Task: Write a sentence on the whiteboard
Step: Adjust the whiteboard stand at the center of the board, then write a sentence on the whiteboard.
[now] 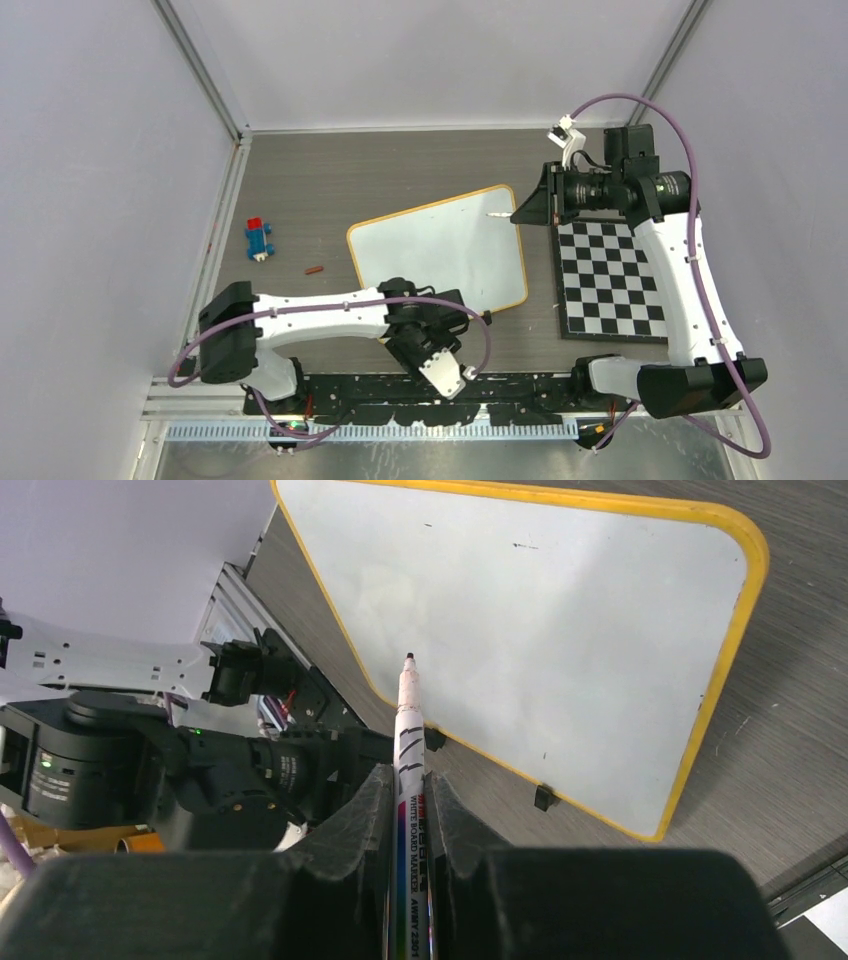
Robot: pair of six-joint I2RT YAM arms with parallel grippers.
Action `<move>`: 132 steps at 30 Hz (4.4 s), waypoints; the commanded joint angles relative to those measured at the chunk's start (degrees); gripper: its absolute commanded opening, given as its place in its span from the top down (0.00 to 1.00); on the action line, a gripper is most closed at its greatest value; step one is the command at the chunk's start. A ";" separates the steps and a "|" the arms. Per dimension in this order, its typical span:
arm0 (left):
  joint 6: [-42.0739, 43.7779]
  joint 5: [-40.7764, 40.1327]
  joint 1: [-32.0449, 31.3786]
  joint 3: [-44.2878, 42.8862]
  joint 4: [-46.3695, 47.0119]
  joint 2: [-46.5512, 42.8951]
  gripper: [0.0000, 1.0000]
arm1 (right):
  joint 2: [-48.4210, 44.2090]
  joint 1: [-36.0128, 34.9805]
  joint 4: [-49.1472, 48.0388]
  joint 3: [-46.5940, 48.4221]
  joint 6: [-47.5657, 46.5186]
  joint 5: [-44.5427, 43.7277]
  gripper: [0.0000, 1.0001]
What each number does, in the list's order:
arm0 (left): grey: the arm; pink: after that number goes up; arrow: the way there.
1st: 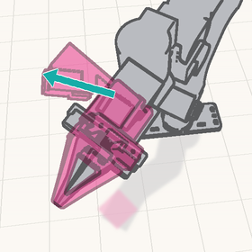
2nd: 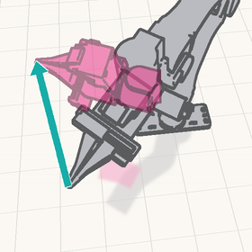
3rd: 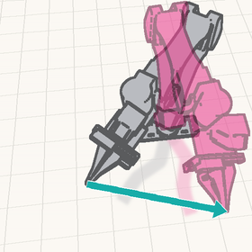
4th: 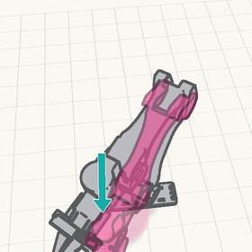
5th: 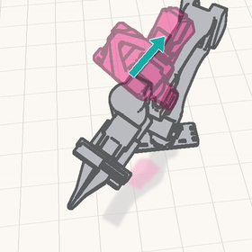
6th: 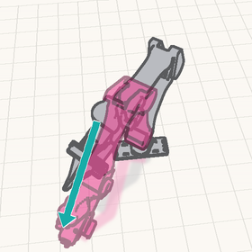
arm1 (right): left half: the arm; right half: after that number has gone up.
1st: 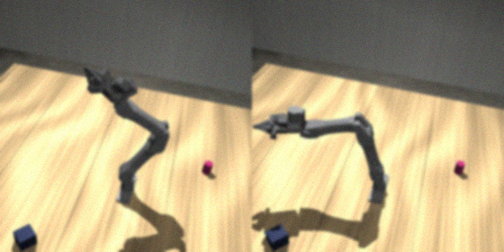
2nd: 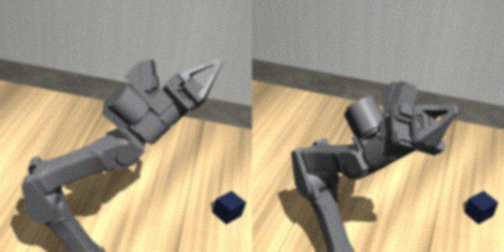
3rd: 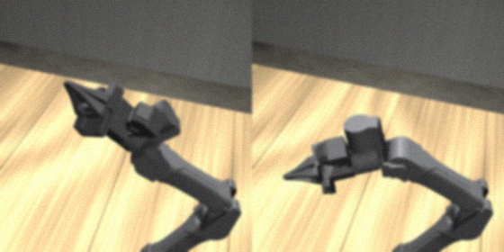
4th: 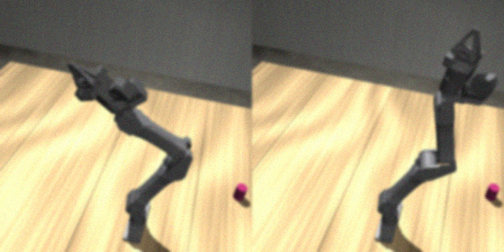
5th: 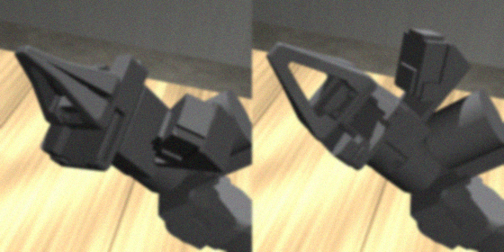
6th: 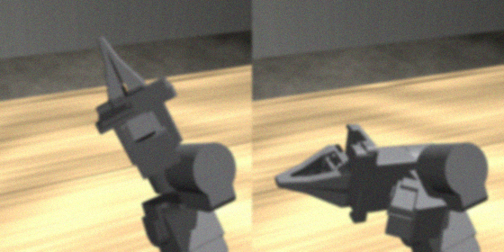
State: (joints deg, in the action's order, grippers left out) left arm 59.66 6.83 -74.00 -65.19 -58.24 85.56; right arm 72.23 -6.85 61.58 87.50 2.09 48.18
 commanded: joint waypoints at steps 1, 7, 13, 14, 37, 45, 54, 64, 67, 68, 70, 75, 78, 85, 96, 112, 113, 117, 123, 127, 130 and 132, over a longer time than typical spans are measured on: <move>8.60 -1.33 -0.24 -0.99 5.76 3.71 0.40 | -2.50 1.17 -1.64 -1.27 -0.11 1.48 1.00; 8.99 0.01 -0.29 0.53 10.75 8.03 0.42 | -3.23 2.17 -1.82 -2.89 -0.46 2.30 1.00; 12.10 -1.86 -0.31 2.73 13.38 10.77 0.52 | -3.14 2.80 -1.91 -3.28 -0.36 3.26 1.00; 12.47 -2.15 -0.29 2.54 13.44 11.44 0.56 | -3.17 2.79 -1.99 -3.42 -0.33 3.31 1.00; 28.49 -3.20 3.44 -14.59 7.00 24.93 0.98 | -3.24 4.89 -2.10 -4.03 -0.95 4.98 1.00; 29.08 -3.81 4.98 -22.04 6.11 30.22 0.96 | -3.33 5.56 -2.08 -3.95 -0.97 5.17 1.00; 18.81 -3.10 1.93 -24.41 5.62 26.26 0.41 | -1.83 5.64 -2.71 -1.24 0.57 4.90 1.00; -3.50 3.36 -3.70 -24.93 -2.01 14.34 0.09 | 0.01 5.63 -4.88 2.84 4.15 2.44 1.00; -13.49 4.04 -3.66 -25.85 -5.46 10.37 0.08 | 0.26 5.59 -4.80 2.92 4.54 1.72 1.00; -16.26 4.12 -3.46 -25.79 -6.42 8.72 0.06 | 0.29 5.55 -4.83 2.94 4.74 1.54 1.00; -22.92 4.49 -2.24 -25.59 -7.18 4.57 0.01 | 0.65 5.39 -4.89 3.14 5.16 1.35 1.00; -35.85 17.47 16.49 -28.32 -7.19 -2.76 0.00 | 2.37 3.69 -4.37 3.90 5.18 -0.28 1.00; -39.86 20.04 29.83 -30.74 -7.32 -4.51 0.00 | 4.18 0.62 -3.22 5.40 4.51 -2.64 1.00; -52.05 33.41 53.08 -28.64 -4.16 -11.00 0.00 | 7.60 -10.85 -1.22 8.30 -0.08 -13.32 1.00; -59.32 40.28 72.51 -16.79 3.91 -10.68 0.00 | 8.20 -24.50 -7.90 5.73 -1.76 -22.25 1.00; -64.23 51.07 70.22 -16.59 20.14 0.36 0.23 | 13.05 -37.19 -14.99 9.06 -4.20 -36.87 1.00; -64.15 50.71 69.64 -17.32 20.01 1.48 0.26 | 13.45 -37.48 -15.08 9.48 -4.15 -37.32 1.00; -64.26 50.47 68.09 -19.19 19.78 4.85 0.32 | 14.95 -38.46 -15.44 11.08 -4.77 -38.55 1.00; -62.37 50.90 65.08 -21.65 18.05 7.53 0.47 | 17.00 -39.20 -16.94 12.15 -4.47 -39.73 1.00; -61.65 52.47 64.38 -22.09 17.69 7.91 0.59 | 17.92 -39.15 -16.87 13.03 -3.85 -39.65 1.00; -61.13 53.12 64.16 -21.47 17.68 7.47 0.66 | 18.48 -39.25 -16.51 14.16 -3.68 -39.62 1.00; -60.81 53.61 64.09 -21.03 17.77 6.90 0.71 | 18.90 -39.23 -16.34 14.58 -3.38 -39.37 1.00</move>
State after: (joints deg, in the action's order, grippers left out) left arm -2.59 57.69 -9.87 -85.10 -41.04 93.65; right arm 90.94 -45.71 47.20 98.52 -1.85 9.26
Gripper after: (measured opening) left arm 0.321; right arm 0.194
